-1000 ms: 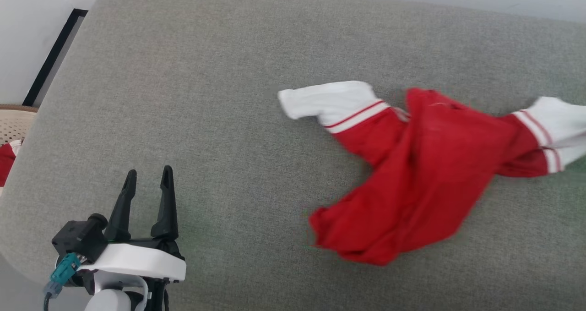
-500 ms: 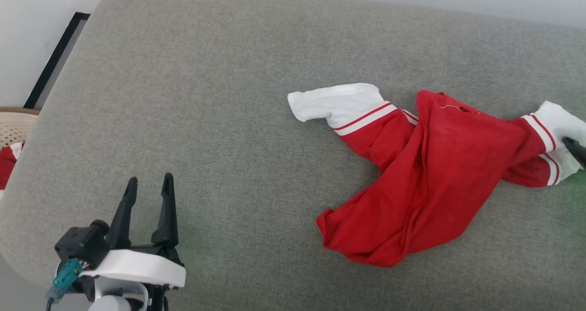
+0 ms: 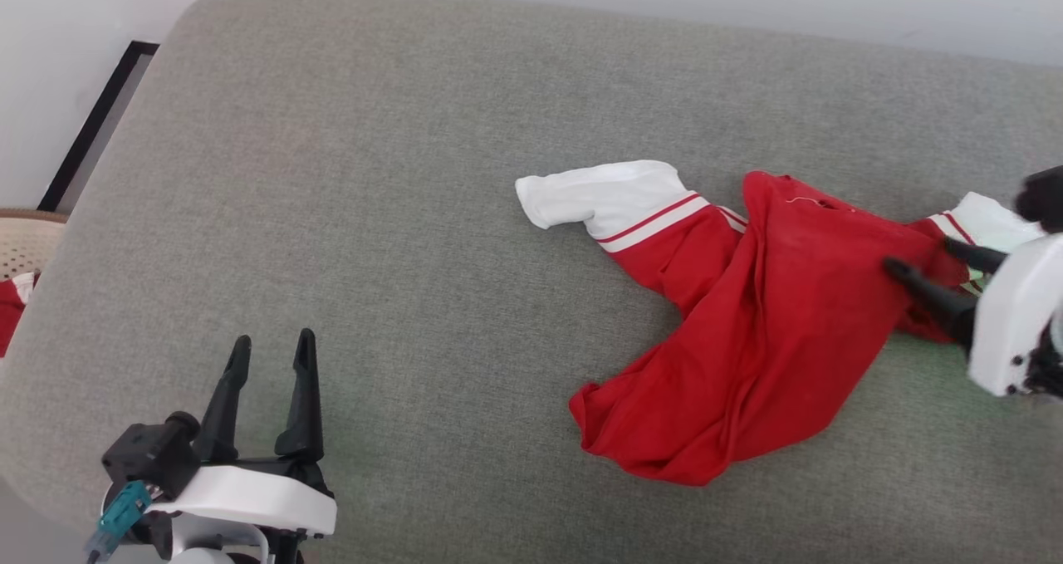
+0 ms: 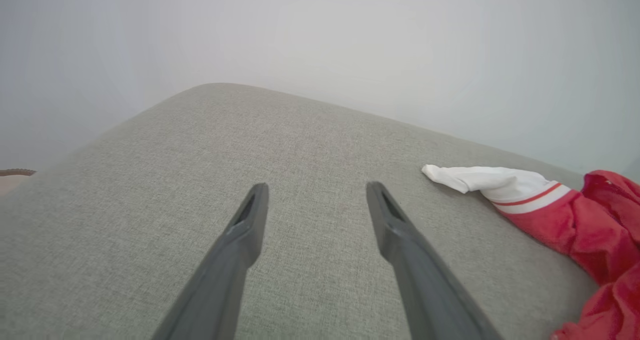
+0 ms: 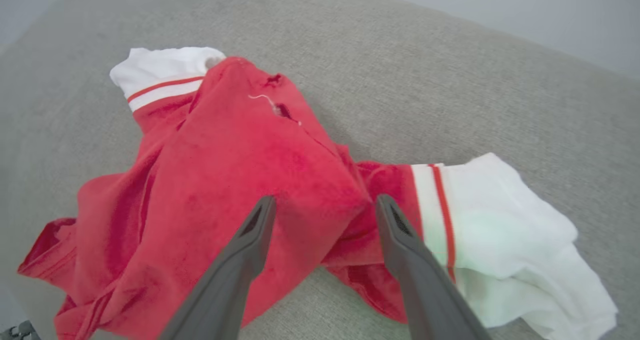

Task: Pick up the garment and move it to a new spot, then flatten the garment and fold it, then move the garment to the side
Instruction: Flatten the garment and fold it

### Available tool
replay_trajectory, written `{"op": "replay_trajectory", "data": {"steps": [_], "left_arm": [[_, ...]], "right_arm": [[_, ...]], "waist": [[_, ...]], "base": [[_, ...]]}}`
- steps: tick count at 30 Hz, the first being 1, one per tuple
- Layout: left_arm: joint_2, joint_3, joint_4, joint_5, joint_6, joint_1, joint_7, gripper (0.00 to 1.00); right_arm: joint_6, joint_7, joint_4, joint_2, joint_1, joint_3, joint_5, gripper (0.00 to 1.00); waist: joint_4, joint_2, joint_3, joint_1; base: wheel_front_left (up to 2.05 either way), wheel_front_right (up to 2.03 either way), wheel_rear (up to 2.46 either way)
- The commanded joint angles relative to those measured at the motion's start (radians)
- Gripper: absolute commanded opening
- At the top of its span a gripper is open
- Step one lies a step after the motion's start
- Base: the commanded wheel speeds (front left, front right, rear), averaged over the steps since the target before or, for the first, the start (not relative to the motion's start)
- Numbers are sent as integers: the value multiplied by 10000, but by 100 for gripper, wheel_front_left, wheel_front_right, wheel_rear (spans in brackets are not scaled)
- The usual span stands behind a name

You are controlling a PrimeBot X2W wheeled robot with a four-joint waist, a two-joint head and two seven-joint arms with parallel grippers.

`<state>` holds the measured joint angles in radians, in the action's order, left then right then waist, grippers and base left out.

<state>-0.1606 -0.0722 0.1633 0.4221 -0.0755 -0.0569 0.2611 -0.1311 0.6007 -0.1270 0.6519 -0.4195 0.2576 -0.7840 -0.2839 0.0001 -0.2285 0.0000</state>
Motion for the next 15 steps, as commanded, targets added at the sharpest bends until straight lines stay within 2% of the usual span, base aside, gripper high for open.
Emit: {"op": "replay_trajectory", "data": {"steps": [1, 8, 10, 15], "left_arm": [[9, -34, 28, -1, -57, -119, 56, 100], [146, -87, 161, 45, -116, -376, 56, 100], [193, -79, 185, 33, -135, -435, 56, 100], [232, 43, 267, 6, -165, -384, 56, 100]], "right_arm": [[9, 74, 86, -66, 30, 10, 153, 100], [7, 450, -753, -596, -544, 584, 1341, 100], [7, 375, -1070, -707, -792, 820, 1421, 0], [7, 386, -884, -663, -1049, 1294, 1100, 0]], "waist": [[-60, -1, -51, 0], [-340, -1, -275, 0], [-374, -1, -314, 0], [-354, -1, -285, 0]], "base": [[0, 0, 0], [0, 0, 0], [0, 0, 0], [0, 0, 0]]}}
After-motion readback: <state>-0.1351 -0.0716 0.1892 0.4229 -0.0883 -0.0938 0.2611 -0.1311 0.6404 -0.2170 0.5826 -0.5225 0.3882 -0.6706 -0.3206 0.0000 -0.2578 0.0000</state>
